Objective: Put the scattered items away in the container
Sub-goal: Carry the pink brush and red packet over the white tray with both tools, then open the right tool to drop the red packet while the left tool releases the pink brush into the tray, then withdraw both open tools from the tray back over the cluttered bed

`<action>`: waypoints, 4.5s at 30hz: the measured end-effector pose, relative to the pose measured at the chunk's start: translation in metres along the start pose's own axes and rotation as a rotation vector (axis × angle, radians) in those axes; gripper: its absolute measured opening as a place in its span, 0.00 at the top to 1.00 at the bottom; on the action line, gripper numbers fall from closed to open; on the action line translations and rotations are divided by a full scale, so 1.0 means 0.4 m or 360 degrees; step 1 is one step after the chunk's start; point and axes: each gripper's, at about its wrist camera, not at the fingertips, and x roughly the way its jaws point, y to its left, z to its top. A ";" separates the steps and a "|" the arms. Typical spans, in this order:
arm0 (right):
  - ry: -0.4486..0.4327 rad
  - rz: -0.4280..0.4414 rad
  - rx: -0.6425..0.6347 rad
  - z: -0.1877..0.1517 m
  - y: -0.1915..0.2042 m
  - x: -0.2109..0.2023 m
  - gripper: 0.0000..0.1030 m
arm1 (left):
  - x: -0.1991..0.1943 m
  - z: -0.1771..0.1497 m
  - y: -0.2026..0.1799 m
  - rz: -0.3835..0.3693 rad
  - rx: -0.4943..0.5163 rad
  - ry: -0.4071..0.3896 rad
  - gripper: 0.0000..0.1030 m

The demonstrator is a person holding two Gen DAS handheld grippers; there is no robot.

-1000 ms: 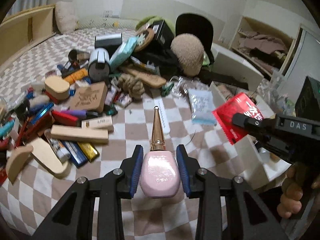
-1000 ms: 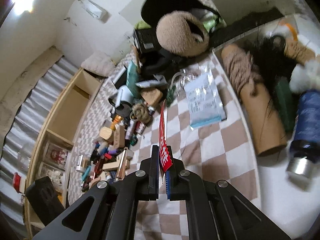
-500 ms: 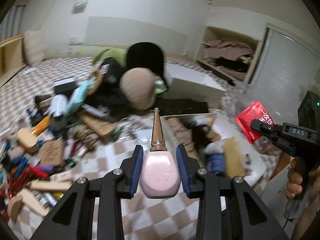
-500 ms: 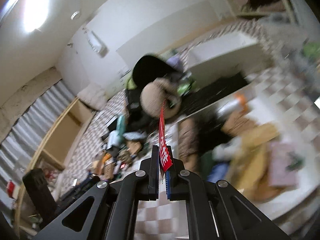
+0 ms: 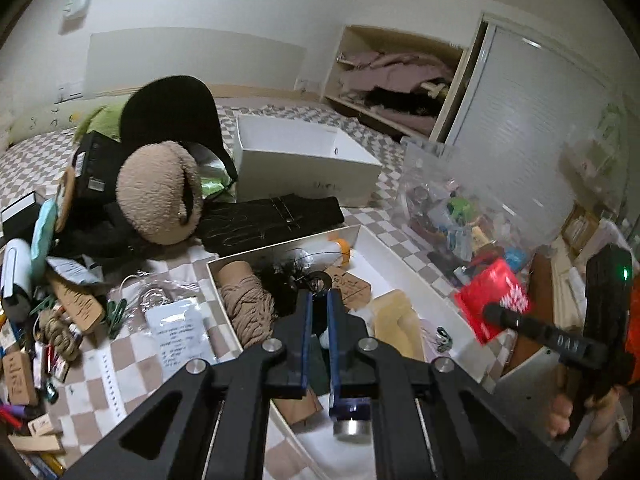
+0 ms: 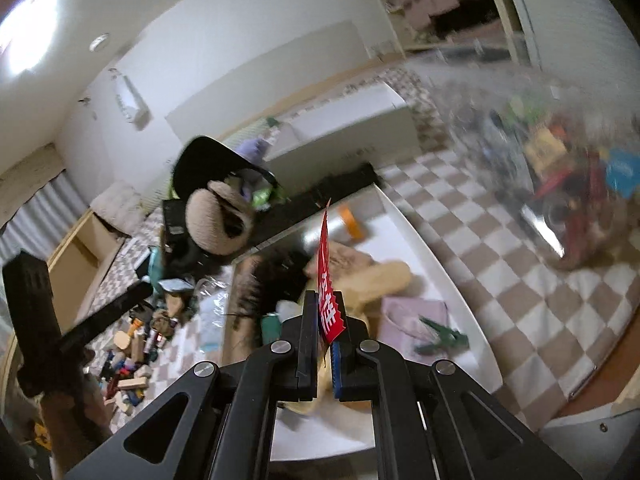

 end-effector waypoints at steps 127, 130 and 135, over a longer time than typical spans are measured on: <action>-0.0038 -0.0172 0.0020 -0.093 0.063 -0.037 0.00 | -0.017 -0.035 -0.032 0.0111 0.0166 0.0106 0.00; -0.0074 -0.0184 0.0022 -0.096 0.084 -0.055 0.00 | -0.046 -0.042 -0.007 0.0147 0.0161 0.0091 0.00; -0.0125 -0.0176 -0.0036 -0.101 0.137 -0.078 0.00 | -0.096 -0.049 0.038 0.0146 0.0124 0.0081 0.00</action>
